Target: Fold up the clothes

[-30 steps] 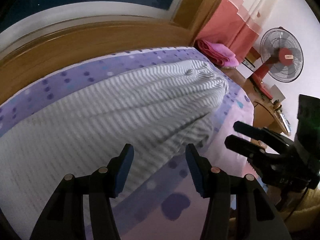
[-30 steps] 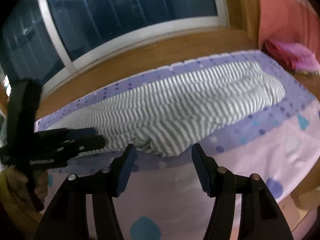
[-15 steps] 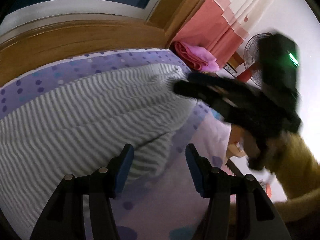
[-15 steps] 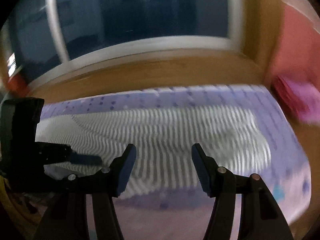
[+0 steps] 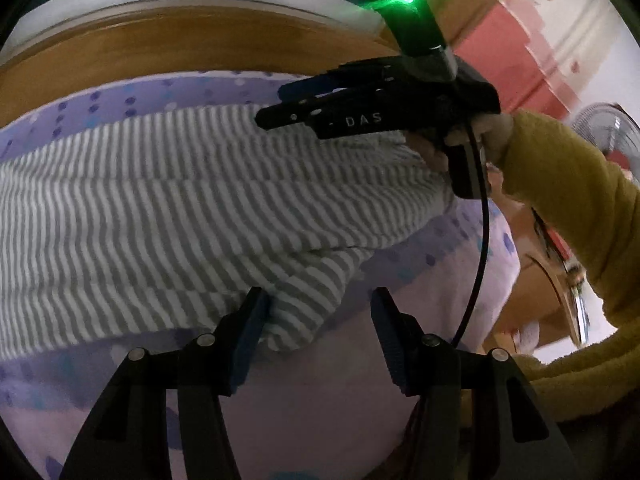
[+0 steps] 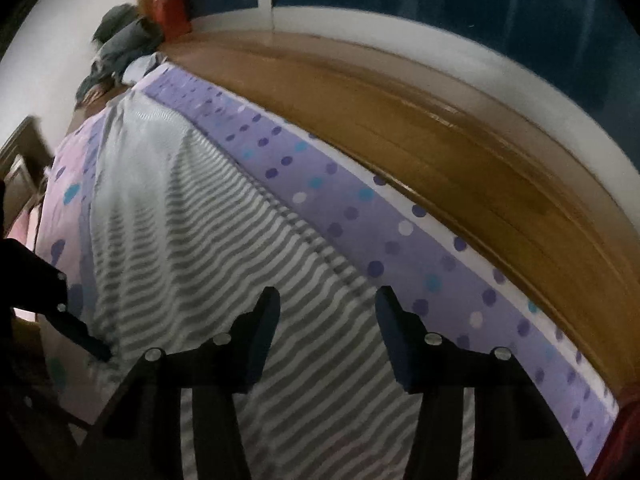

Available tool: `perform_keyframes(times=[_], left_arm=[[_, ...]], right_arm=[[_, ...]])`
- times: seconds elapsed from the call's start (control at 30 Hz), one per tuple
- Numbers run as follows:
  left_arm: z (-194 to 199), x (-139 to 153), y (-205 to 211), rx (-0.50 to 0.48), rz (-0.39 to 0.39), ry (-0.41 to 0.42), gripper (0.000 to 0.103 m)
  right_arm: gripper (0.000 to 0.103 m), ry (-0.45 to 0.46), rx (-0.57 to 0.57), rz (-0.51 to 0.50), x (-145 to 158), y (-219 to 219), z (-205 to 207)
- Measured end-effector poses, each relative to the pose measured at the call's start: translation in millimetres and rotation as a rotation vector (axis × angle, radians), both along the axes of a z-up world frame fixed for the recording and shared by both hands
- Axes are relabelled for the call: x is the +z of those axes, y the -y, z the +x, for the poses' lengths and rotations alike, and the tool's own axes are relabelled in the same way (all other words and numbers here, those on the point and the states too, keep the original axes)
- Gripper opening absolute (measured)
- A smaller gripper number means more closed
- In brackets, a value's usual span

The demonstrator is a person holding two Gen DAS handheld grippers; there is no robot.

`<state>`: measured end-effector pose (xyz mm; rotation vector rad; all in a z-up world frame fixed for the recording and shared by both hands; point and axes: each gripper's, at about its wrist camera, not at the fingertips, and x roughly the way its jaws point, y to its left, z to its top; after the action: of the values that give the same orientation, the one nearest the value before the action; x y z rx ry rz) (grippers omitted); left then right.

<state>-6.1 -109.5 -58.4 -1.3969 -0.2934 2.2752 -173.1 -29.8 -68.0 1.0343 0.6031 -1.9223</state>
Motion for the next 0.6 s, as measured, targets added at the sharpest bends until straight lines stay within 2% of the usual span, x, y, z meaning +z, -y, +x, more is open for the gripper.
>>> perform_keyframes(times=[0.03,0.13,0.2,0.37,0.43,0.6], left_arm=[[1.2,-1.1,-1.4,0.018,-0.003,0.006,0.054],[3.4,-2.7,-2.5,0.058,-0.017,0.021,0.054],[2.4,-3.0,-4.3,0.067,-0.03,0.029,0.054],[-2.5,-8.7,-8.9,0.073,-0.065,0.057,0.054],[-4.0,-10.5,-8.9,0.079,-0.071,0.068,0.054],[-4.2,-11.1,-9.0,0.078,-0.075,0.071,0.054]], right_arm=[[0.045,0.008,0.021,0.011,-4.4,0.9,-2.8],[0.029,0.032,0.08,0.033,-15.4,2.3,-6.2],[0.005,0.043,0.1,0.014,-16.1,0.7,-6.0],[0.002,-0.058,0.06,-0.022,0.0,-5.1,-8.2],[0.002,-0.053,0.023,-0.026,-1.7,-5.8,-21.1],[0.002,-0.052,0.034,-0.035,3.1,-0.6,-21.4]])
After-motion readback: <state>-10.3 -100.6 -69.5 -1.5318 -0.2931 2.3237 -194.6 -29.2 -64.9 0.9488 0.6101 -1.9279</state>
